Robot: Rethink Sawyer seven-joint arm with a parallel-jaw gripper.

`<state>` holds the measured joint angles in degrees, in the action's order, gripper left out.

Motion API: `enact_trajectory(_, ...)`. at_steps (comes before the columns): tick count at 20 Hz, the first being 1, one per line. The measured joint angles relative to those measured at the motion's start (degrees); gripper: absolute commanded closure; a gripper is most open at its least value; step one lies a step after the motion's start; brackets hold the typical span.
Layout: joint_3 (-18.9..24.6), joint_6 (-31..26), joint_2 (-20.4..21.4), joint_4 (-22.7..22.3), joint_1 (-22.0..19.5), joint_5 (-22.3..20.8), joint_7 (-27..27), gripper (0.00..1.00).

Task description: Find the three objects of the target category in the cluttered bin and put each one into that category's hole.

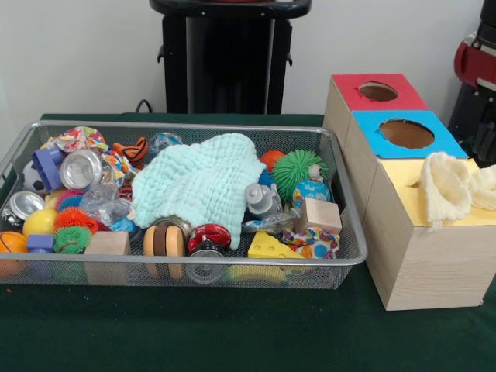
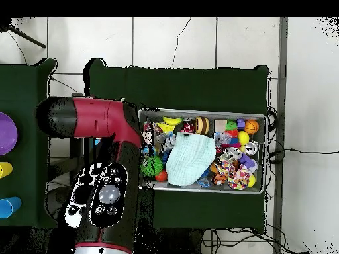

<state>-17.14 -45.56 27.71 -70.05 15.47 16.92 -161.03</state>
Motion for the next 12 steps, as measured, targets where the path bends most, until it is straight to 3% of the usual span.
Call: enact_trajectory(12,0.14,2.07,-0.11,-2.92,-1.05,-0.12,0.00,1.00)
